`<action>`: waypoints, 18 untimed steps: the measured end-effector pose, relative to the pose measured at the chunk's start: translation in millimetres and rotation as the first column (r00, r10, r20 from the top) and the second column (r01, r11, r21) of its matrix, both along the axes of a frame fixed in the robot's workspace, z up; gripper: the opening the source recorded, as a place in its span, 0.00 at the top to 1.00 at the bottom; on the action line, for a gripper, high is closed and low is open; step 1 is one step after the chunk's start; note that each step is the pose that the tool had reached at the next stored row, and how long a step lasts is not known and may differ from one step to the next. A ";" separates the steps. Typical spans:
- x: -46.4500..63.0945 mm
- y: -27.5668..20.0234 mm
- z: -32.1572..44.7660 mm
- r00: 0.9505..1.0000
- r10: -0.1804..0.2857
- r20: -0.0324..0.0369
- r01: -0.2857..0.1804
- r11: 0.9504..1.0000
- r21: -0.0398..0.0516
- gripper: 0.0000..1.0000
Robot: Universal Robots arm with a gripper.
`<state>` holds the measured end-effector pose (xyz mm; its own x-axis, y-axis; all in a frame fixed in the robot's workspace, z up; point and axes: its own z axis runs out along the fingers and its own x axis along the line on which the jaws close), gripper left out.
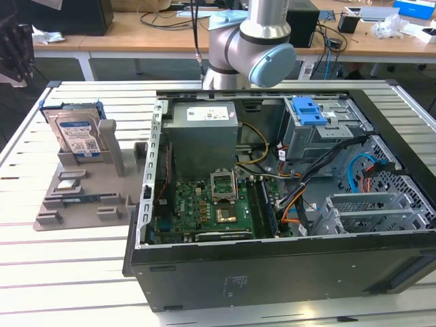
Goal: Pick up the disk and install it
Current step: 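Pick up the disk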
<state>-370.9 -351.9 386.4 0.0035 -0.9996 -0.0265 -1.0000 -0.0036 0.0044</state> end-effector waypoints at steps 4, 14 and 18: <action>-2.0 0.0 0.0 1.000 0.000 0.000 0.000 1.000 0.000 0.89; -5.2 0.0 -0.2 1.000 0.000 0.000 0.000 1.000 0.000 0.89; -7.0 0.0 -0.3 1.000 0.000 0.000 0.000 1.000 0.000 0.89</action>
